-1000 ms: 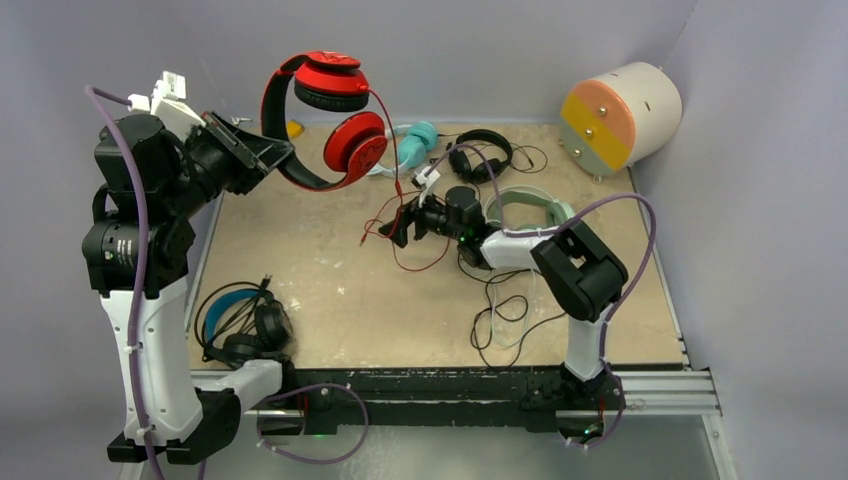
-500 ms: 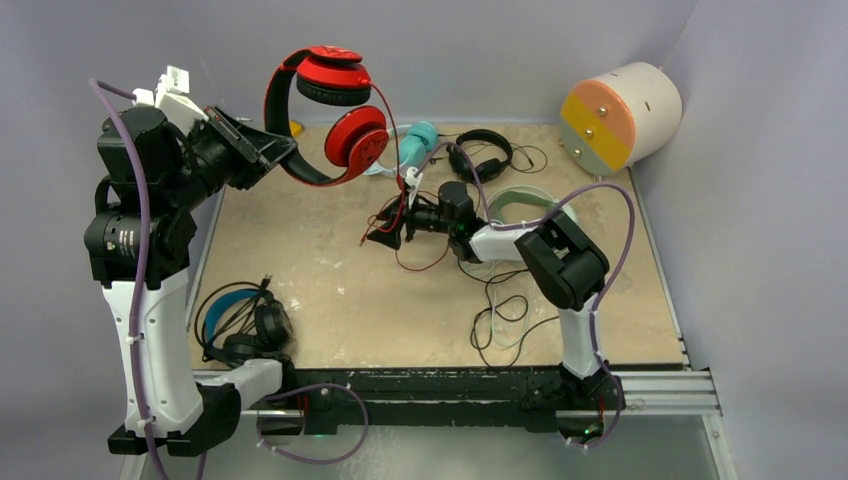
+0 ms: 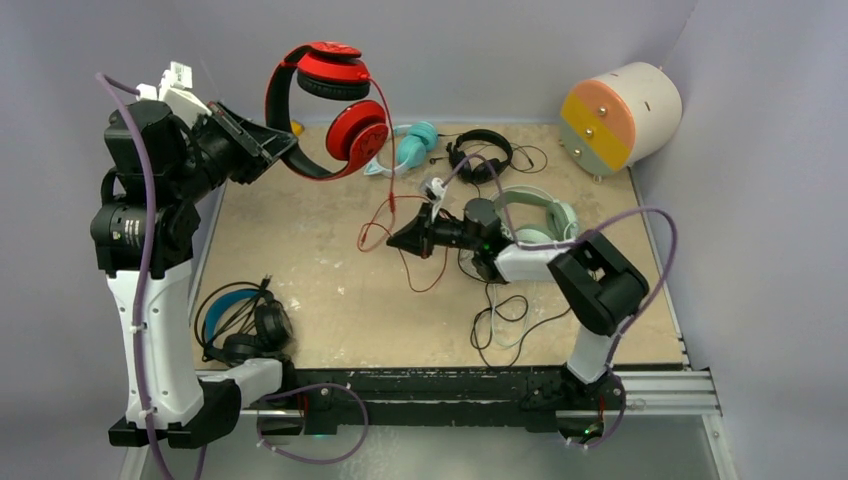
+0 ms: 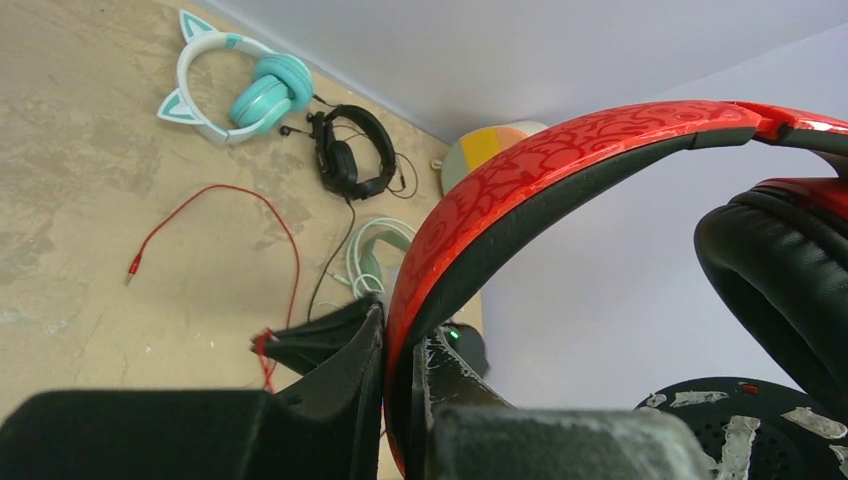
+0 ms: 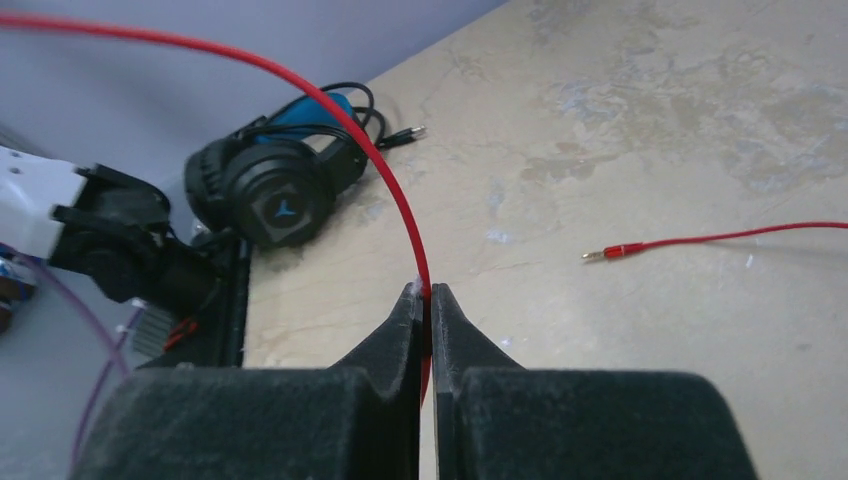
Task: Wrap the headphones
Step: Wrap the headphones cable around the headphones.
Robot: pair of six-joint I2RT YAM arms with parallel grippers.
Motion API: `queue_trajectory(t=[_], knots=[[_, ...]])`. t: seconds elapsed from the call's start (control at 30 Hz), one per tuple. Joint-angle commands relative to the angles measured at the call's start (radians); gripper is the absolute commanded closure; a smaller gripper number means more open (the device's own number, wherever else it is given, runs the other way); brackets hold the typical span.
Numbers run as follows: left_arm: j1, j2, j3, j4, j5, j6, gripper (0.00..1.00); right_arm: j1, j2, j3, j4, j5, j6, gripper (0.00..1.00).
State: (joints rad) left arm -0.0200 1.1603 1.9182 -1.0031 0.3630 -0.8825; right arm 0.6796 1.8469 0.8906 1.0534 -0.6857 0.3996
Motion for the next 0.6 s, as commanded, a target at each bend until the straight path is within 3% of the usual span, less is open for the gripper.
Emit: queue_trajectory(t=[0.0, 0.13, 0.37, 0.57], knots=[[0.005, 0.017, -0.032, 0.092, -0.078, -0.015, 1.00, 0.003, -0.203, -0.120, 0.048, 0.057, 0.071, 1.00], [0.006, 0.039, -0.110, 0.107, -0.210, -0.006, 1.00, 0.004, -0.413, -0.226, -0.080, 0.087, 0.073, 1.00], [0.005, 0.043, -0.257, 0.163, -0.399, 0.003, 1.00, 0.003, -0.842, -0.273, -0.629, 0.283, -0.045, 1.00], [0.005, -0.068, -0.529, 0.402, -0.441, 0.011, 1.00, 0.009, -0.896, -0.075, -0.928, 0.095, -0.080, 1.00]])
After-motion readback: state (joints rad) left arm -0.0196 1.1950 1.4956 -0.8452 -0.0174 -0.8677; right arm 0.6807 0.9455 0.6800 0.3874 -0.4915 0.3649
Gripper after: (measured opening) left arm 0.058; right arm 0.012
